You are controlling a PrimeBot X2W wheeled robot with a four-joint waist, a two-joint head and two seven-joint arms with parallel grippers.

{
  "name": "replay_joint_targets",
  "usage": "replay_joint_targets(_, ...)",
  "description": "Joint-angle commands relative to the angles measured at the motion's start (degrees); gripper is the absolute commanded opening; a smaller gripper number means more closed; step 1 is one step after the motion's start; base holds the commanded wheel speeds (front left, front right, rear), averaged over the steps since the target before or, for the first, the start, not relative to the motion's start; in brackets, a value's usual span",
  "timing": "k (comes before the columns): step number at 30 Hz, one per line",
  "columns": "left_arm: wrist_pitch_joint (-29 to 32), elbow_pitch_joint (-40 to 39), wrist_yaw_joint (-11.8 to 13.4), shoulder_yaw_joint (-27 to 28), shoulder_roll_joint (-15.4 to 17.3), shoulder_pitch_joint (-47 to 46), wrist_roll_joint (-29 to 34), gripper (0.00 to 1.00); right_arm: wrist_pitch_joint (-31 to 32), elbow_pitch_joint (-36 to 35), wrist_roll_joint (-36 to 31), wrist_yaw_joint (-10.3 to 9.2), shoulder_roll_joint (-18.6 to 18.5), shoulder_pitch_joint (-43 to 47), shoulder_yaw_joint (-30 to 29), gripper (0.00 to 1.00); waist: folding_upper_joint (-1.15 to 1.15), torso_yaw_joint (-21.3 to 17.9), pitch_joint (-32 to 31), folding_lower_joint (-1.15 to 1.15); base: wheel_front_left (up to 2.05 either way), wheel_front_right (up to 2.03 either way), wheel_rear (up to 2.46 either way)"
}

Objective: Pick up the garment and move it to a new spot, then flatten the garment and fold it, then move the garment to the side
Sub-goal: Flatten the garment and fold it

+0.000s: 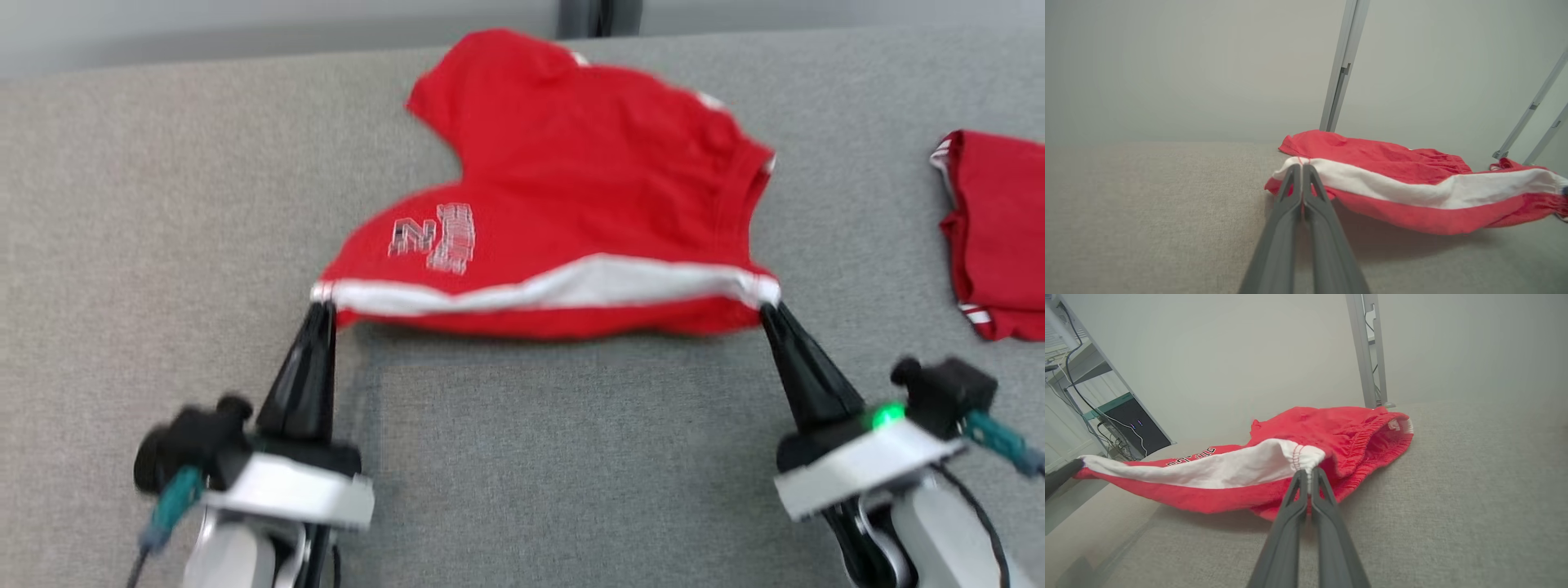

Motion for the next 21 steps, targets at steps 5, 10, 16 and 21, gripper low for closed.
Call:
replay_joint_targets(5,-0.1,-7.7,2.7,0.8,0.0,12.3,0.6,0.0,-0.1,-4.7,-4.4,0.04,1.3,11.6,-4.7,0.0,0.0,-0.1,-6.4,0.0,0.0,0.0,0.0)
replay_joint_targets(10,2.3,-14.8,5.4,-1.1,-0.3,21.7,0.1,0.0,-0.1,-10.0,-8.4,0.03,3.2,22.1,-8.0,0.0,0.0,0.2,-9.6,0.0,0.0,0.0,0.0)
replay_joint_targets(16,6.6,-23.2,8.2,-3.1,-0.3,28.5,0.4,0.0,0.1,-16.2,-12.5,0.03,5.3,31.8,-11.2,0.0,0.0,0.3,-11.9,0.0,0.0,0.0,0.0)
replay_joint_targets(21,7.6,-25.0,7.3,-3.1,1.3,28.6,0.6,0.0,0.9,-17.5,-13.2,0.03,6.2,32.8,-12.0,0.0,0.0,-0.2,-11.7,0.0,0.0,0.0,0.0)
